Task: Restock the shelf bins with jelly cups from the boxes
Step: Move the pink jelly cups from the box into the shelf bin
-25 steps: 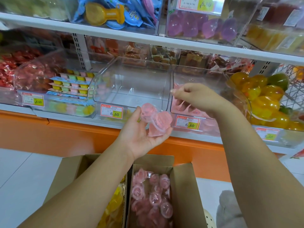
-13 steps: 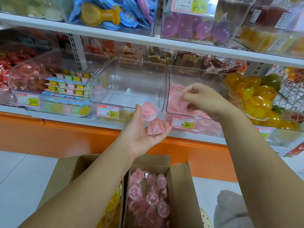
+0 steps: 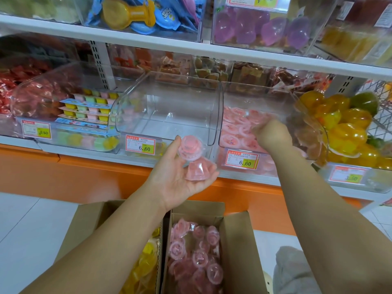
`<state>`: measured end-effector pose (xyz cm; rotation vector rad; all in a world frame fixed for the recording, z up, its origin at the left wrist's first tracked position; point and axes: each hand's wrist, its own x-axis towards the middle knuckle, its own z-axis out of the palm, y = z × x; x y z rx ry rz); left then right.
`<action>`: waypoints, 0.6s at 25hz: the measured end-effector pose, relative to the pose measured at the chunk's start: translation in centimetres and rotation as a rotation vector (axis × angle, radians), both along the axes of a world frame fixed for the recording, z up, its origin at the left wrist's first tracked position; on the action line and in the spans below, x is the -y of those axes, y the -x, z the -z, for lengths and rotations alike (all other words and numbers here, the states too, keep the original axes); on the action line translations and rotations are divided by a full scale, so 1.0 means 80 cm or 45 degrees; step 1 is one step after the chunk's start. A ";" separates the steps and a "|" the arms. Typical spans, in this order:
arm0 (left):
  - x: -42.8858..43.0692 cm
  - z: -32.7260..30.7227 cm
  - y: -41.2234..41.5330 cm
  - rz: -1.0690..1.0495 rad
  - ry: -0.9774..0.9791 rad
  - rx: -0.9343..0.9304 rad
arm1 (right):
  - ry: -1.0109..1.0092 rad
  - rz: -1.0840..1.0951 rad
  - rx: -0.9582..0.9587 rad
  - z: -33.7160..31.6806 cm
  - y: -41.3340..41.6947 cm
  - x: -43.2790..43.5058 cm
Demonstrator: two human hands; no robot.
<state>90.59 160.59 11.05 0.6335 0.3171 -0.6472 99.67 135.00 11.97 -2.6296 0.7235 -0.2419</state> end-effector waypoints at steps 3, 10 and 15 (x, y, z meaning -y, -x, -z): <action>-0.004 0.000 0.000 0.013 -0.009 0.003 | 0.033 -0.031 -0.019 0.009 0.001 0.003; 0.001 -0.003 0.003 0.066 -0.070 0.019 | 0.101 -0.165 0.041 0.003 0.019 -0.005; 0.001 -0.003 0.008 0.064 -0.064 0.034 | 0.149 -0.216 -0.013 0.012 0.022 -0.007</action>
